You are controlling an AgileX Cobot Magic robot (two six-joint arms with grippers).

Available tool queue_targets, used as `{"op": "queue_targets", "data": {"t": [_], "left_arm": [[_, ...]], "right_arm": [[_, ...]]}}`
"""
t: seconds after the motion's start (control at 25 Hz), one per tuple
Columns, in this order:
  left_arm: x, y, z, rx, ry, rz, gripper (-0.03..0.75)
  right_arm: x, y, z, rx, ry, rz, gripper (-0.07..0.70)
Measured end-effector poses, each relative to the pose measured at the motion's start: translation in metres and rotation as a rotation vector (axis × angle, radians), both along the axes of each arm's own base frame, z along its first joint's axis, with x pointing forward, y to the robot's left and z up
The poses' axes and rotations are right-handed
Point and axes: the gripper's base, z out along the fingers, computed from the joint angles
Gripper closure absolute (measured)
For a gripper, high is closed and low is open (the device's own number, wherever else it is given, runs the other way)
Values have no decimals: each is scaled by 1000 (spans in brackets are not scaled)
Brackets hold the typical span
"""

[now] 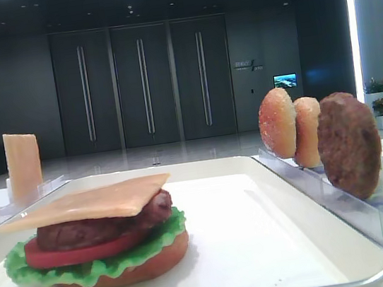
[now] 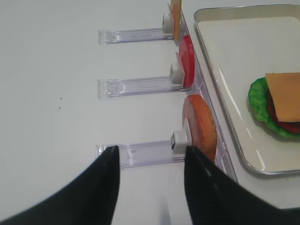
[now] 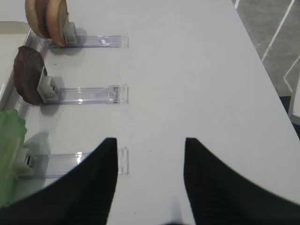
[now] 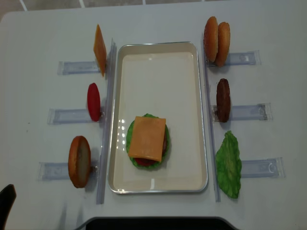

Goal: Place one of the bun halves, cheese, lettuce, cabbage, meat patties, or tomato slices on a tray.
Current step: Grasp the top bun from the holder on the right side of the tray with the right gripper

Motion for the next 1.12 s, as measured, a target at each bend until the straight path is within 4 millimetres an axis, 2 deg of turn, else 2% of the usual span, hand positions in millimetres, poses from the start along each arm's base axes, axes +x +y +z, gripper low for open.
{"op": "queue_targets", "data": {"t": [1.12], "left_arm": [[0, 0, 0, 0, 0, 0, 370]], "right_arm": [[0, 1, 3, 10, -13, 3, 313]]}}
